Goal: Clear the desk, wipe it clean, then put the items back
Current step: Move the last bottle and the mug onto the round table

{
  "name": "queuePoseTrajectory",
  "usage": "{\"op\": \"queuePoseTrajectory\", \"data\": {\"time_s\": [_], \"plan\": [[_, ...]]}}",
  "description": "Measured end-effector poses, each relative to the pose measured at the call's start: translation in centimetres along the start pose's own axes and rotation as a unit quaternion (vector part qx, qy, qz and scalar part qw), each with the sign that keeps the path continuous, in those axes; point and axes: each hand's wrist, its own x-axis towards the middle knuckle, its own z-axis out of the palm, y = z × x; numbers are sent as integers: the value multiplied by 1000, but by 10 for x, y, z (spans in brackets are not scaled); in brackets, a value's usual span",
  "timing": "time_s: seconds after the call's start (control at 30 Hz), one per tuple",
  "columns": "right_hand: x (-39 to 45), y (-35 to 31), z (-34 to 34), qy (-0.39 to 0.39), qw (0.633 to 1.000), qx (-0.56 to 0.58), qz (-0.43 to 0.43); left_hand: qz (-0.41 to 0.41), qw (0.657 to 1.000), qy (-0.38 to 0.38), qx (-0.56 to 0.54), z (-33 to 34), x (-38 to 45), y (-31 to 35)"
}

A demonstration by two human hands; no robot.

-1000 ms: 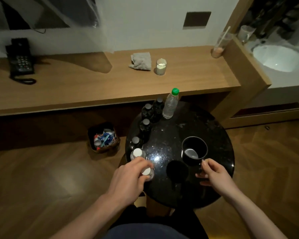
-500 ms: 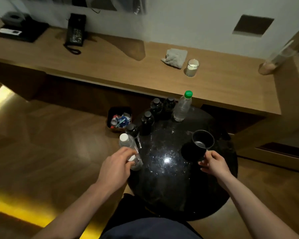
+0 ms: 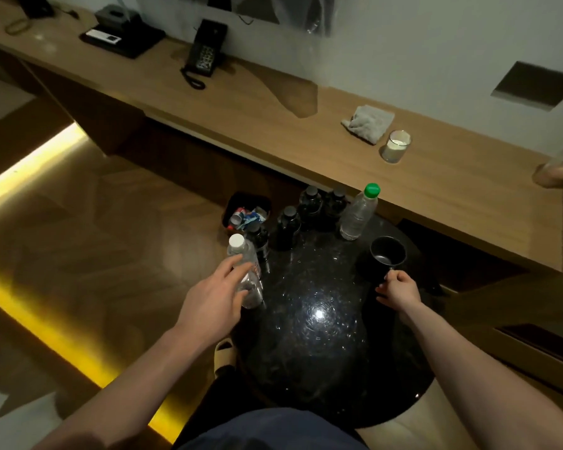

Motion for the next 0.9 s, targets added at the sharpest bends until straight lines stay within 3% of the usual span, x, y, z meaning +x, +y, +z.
{"op": "queuePoseTrajectory", "data": {"time_s": [0.3, 0.53, 0.7, 0.8, 0.9], "plan": [[29, -19, 18, 10, 1000, 9, 7, -6, 1000, -22, 9, -10, -24, 9], [24, -25, 18, -67, 996, 21, 55, 14, 999, -30, -10, -13, -18, 3], [4, -25, 15, -33, 998, 18, 54, 49, 997, -50, -11, -20, -12, -2], [-31, -27, 22, 20, 1000, 3, 8, 80, 995, -47, -38, -35, -12, -9], [-84, -31, 45, 44, 994, -17, -94, 100, 992, -22, -74, -63, -14, -25]]}}
